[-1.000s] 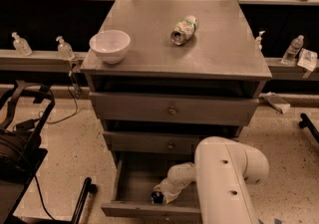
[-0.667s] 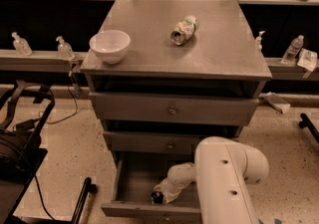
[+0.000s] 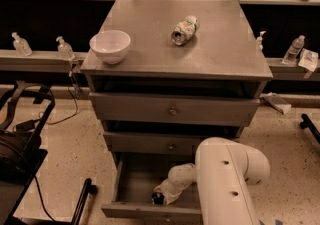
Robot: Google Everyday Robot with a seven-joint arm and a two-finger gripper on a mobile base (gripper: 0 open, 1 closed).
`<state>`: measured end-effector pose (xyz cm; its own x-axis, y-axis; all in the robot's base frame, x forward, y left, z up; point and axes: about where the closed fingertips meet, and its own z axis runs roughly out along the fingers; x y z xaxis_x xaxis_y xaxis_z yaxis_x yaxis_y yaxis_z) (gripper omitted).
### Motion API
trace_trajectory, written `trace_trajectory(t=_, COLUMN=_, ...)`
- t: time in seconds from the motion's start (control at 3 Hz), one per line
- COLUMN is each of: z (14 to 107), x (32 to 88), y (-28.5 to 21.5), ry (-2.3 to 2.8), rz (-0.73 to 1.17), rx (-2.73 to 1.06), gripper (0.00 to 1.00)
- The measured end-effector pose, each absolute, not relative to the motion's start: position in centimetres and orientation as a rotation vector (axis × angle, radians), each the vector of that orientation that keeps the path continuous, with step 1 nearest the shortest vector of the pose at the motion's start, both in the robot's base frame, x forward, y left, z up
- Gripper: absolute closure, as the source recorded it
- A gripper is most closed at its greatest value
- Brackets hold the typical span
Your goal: Pick pepsi can from bottom drawer and place on counter
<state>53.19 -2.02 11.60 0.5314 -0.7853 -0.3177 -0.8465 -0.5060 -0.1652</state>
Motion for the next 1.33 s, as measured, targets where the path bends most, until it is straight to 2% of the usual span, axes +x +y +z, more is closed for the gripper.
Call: trace_trajectory(t=1.33, z=11.59, x=53.17, y=-2.02, ry=1.359, rz=0.291, rx=-2.474, gripper=1.00)
